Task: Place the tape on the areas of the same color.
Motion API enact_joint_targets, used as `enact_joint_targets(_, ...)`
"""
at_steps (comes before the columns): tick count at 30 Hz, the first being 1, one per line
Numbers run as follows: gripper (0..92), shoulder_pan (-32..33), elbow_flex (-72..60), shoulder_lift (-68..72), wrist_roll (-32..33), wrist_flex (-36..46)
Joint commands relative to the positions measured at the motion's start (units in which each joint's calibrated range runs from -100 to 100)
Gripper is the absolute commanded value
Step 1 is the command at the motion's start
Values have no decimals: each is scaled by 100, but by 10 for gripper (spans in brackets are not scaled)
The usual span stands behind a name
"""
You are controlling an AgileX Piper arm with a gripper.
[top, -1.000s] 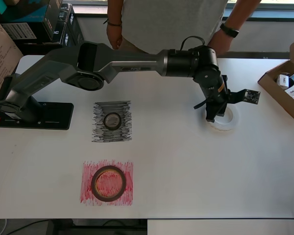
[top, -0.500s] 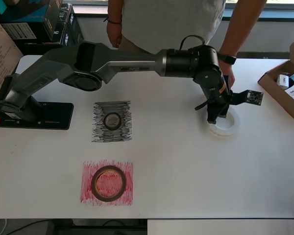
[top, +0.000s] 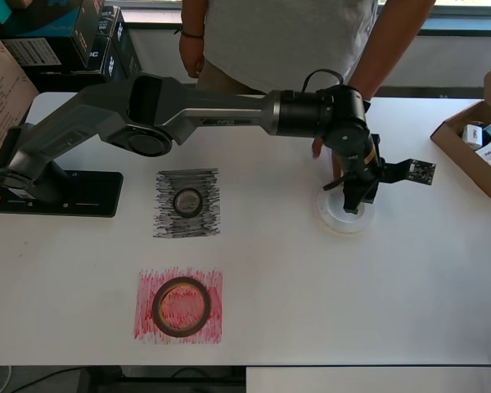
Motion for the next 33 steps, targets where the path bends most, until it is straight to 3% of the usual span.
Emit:
enact_joint_targets(1, 418, 2, -83, 294, -26, 57)
enact_joint_targets(21, 418, 50, -101, 846, -198, 100)
enact_joint_targets(33, 418, 129, -1273, 855, -190, 1534)
